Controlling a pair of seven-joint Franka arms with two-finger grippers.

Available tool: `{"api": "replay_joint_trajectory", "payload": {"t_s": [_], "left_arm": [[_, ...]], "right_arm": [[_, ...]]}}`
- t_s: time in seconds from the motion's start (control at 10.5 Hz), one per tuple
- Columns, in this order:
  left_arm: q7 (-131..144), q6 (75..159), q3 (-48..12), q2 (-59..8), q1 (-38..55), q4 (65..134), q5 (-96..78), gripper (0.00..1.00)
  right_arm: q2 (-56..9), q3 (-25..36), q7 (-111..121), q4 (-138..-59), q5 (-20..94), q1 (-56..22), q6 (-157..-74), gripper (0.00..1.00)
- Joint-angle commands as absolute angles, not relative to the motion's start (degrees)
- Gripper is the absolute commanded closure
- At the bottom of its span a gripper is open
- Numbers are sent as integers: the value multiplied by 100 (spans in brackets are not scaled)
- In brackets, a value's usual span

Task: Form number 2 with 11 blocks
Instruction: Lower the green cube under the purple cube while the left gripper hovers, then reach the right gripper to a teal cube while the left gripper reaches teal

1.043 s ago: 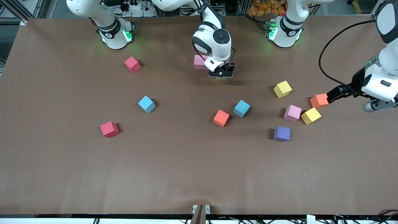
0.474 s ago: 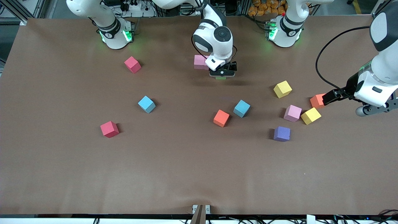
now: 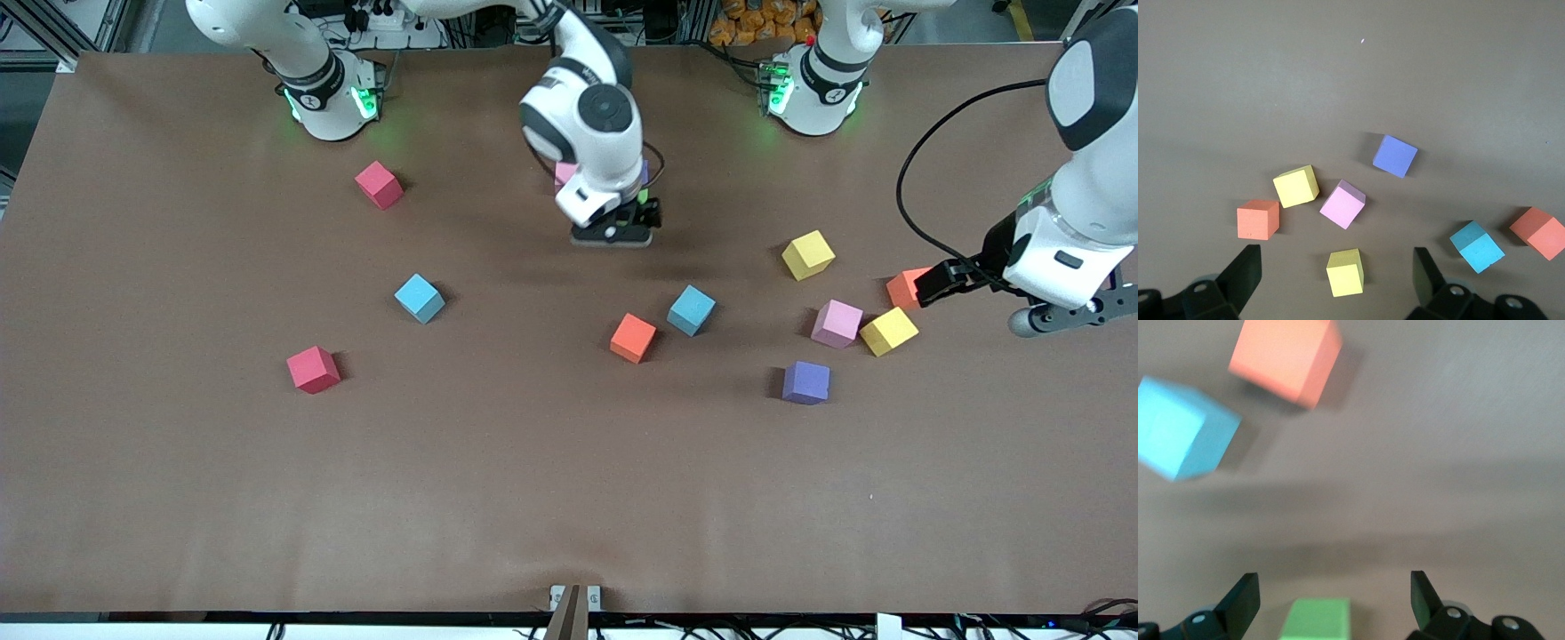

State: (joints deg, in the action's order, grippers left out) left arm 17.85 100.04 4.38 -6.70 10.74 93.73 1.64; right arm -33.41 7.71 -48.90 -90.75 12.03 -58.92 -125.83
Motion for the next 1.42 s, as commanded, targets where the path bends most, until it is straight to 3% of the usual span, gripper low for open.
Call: {"api": "replay_joint_trajectory", "payload": {"t_s": [0.0, 0.47, 0.85, 1.14, 1.33], "left_arm": [[1810, 10152, 431, -686, 1151, 9483, 281, 0], [3022, 10142, 431, -844, 1556, 9519, 299, 0], [4071, 10178, 405, -1062, 2011, 9571, 150, 0], [5078, 10309, 255, -1388, 2320, 9615, -87, 0], [5403, 10466, 264, -1607, 2548, 9659, -97, 0]], "right_arm": [[-3077, 703, -3854, -9184, 1187, -5223, -12070, 0], [-3050, 782, -1286, -9342, 583, -3913, -11593, 0], [-2428, 782, 33, -10298, 343, -3428, -11759, 0], [-2014, 782, 674, -11562, 334, -3463, -12862, 0], [-1986, 782, 1315, -11908, 343, -3454, -13192, 0]]}}
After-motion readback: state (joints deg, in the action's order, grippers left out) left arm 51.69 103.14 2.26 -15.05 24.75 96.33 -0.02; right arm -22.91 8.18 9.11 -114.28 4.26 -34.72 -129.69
